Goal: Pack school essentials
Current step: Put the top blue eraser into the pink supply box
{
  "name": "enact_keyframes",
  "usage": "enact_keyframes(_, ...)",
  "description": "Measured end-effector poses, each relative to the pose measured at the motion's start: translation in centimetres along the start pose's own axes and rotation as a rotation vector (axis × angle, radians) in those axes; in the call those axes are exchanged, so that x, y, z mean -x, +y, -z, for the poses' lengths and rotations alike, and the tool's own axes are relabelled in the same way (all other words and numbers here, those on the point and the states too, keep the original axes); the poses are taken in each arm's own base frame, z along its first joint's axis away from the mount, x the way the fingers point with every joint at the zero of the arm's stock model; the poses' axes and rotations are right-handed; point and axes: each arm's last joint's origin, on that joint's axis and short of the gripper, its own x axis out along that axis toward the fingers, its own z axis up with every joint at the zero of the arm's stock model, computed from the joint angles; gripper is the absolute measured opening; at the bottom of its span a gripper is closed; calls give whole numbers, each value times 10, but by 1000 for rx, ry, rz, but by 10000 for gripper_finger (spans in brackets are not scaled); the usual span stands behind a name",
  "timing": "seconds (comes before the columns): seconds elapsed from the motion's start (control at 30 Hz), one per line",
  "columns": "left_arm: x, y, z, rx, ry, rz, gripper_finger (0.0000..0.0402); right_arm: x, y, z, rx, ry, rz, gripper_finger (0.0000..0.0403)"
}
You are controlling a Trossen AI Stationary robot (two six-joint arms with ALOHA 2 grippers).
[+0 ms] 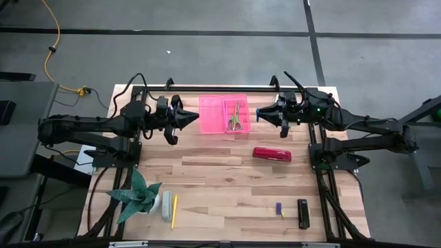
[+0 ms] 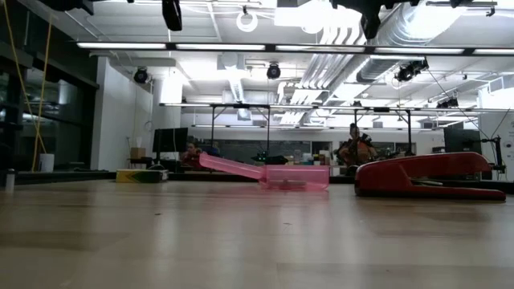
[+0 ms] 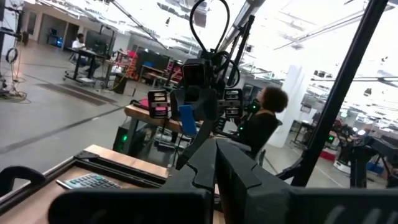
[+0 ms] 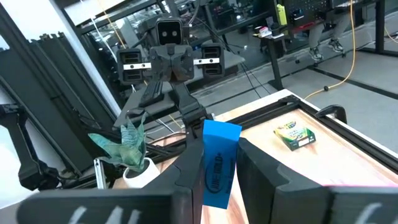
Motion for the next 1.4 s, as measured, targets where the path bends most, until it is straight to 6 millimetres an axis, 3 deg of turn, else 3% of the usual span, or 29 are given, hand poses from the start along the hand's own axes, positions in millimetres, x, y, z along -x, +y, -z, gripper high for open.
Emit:
enact_keyframes(0.23, 0, 0, 0, -13, 2, 3, 0, -2, -1, 1, -11, -2, 21, 66)
enact_keyframes(0.4, 1, 0, -1, -14, -2, 3, 0, -21, -14, 12, -72, 38, 130, 66)
enact_keyframes(0.57, 1, 2, -2, -15, -5, -5, 0, -59, -45, 23, -120, 123, 359, 66)
enact_keyframes(0.77, 1, 5, -3, -16, -10, -21, 0, -103, -103, 34, -194, 331, 655, 66)
enact_keyframes(1.0, 1, 8, -4, -2, -14, -34, 0, -142, -161, 68, -375, 541, 854, 67)
enact_keyframes(1.2, 1, 8, -4, 6, -14, -33, 0, -165, -183, 98, -456, 625, 947, 67)
enact_keyframes(1.4, 1, 8, -4, 25, -15, -33, 0, -173, -192, 109, -493, 644, 1050, 67)
